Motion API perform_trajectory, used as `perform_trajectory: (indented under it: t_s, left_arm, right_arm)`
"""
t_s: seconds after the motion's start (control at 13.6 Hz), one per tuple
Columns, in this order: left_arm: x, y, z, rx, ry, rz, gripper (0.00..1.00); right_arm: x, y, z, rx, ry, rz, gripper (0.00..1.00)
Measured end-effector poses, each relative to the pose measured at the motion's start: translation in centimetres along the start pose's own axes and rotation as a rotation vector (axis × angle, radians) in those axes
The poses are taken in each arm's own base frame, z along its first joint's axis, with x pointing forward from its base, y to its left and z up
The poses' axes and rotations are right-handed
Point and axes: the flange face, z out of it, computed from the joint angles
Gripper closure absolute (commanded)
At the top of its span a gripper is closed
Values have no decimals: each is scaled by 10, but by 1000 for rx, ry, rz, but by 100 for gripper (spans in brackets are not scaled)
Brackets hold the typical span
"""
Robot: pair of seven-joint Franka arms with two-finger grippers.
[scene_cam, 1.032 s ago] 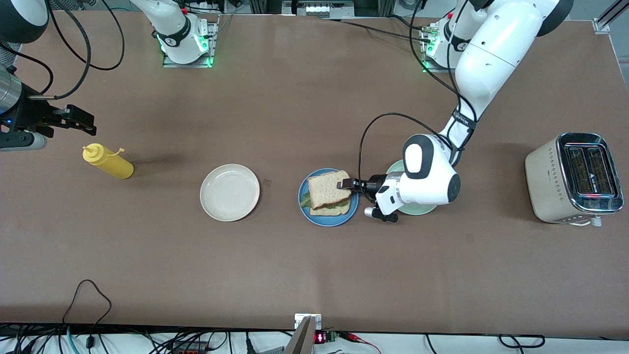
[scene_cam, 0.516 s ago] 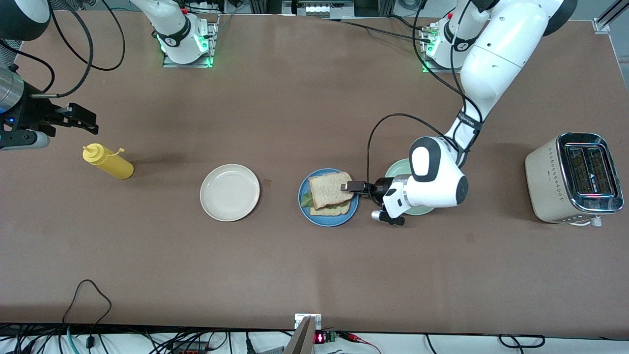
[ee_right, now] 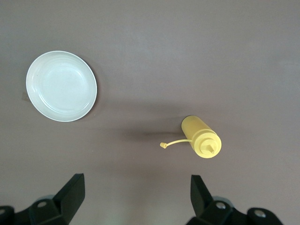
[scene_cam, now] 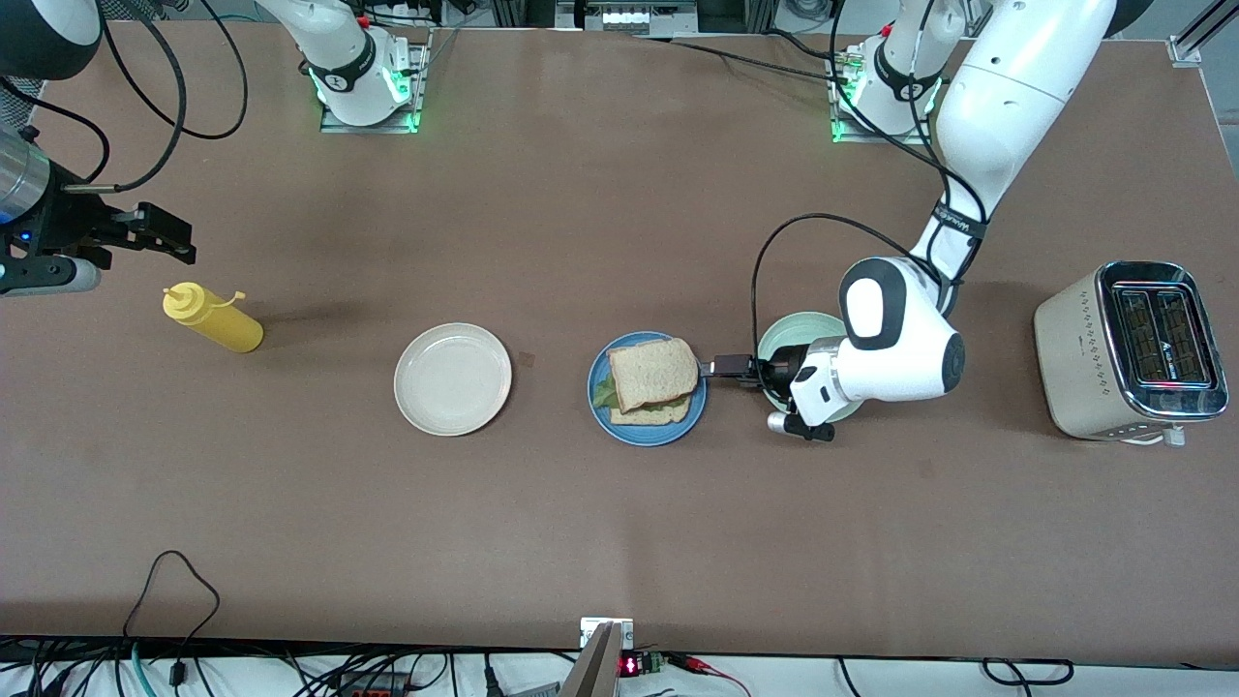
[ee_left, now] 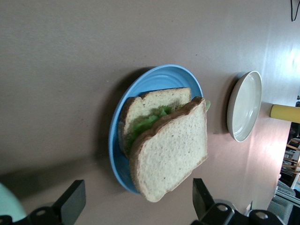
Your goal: Make sandwich in blue plate with both arms
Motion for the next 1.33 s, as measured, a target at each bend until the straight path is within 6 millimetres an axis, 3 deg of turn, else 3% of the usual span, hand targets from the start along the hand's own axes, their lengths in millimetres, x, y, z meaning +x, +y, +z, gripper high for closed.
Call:
perform_trajectory:
  t_s: [0.44,0.81,1.11,1.33]
  left_arm:
    - [4,-4,-44,135,7,82,0]
    - [4,26,-96,368,15,129,0]
    - [12,48,-190,569,6,148,0]
    - [10,39,-268,619,45,82,0]
  right_arm:
    - [0,-1,0,0,-1,-1,0]
    - [0,-1,1,0,-3,-1,0]
    - [0,-1,1,0,-3,-1,0]
    - [0,0,1,0,-4,-1,0]
